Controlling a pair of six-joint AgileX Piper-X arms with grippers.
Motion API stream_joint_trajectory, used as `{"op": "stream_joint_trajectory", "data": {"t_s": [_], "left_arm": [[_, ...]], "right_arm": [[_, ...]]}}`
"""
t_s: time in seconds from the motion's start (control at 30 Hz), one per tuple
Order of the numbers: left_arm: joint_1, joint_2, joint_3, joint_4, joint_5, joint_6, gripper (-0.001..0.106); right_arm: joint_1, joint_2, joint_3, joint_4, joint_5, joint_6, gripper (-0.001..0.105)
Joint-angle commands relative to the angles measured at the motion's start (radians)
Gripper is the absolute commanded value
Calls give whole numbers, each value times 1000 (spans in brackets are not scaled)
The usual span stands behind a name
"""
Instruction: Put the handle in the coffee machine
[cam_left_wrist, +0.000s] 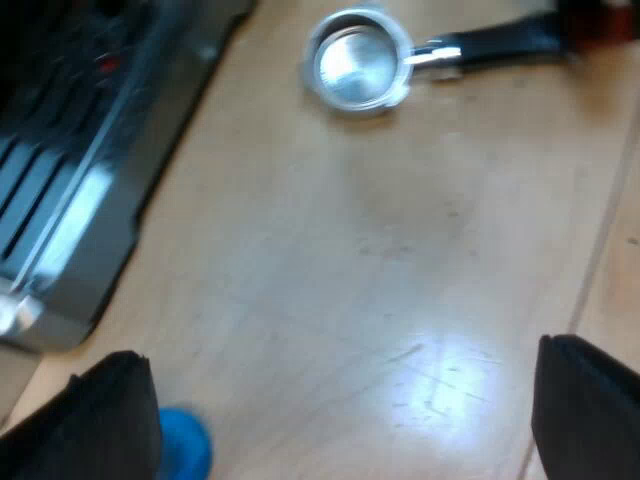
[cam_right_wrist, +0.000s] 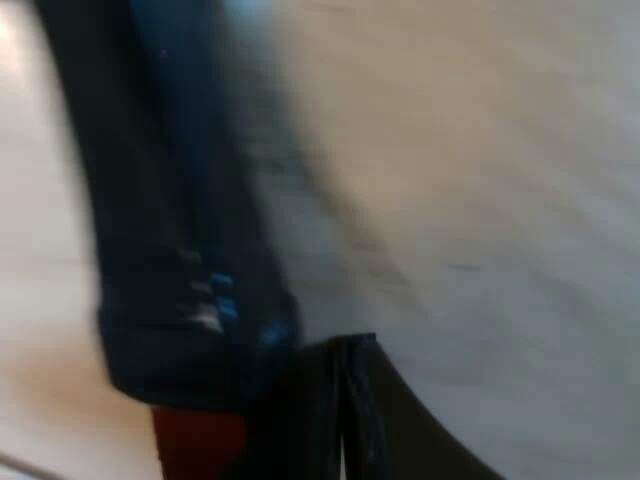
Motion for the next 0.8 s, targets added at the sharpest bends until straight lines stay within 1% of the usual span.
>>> {"op": "stream_joint_trajectory", "data": {"t_s": [0.03,0.1,0.17,0.27,0.3,0.37,0.4,0.47,0.6,0.63,0.73,0.77,0.8], "left_arm": [[45,-3,-3,-9,-12,-15,74],[96,-3,-3,-7,5,-15,69],[131,-3,-3,-3,24,-15,68],[137,-3,-3,15,51,-15,68],[137,-3,-3,18,53,-15,68],[137,-3,-3,36,82,-15,68],[137,-3,-3,38,82,-15,68],[137,-3,-3,37,88,-15,68],[137,-3,-3,37,88,-15,68],[137,-3,-3,37,88,-15,68],[137,-3,-3,37,88,-15,68],[137,-3,-3,37,88,-15,68],[137,-3,-3,37,90,-15,68]], "right_arm": [[41,7,1,-48,-57,48,0],[63,7,1,-67,-57,70,0],[86,7,1,-93,-68,92,0],[113,7,1,-141,-81,133,0],[120,7,1,-150,-81,136,0],[123,10,1,-156,-81,137,0],[143,39,-6,-203,-99,166,0],[149,68,-15,-228,-107,184,0],[170,119,-56,-259,-107,187,0],[179,141,-83,-265,-108,187,0],[184,167,-115,-270,-108,187,0],[187,180,-130,-272,-108,187,0],[188,210,-164,-278,-96,185,0]]}}
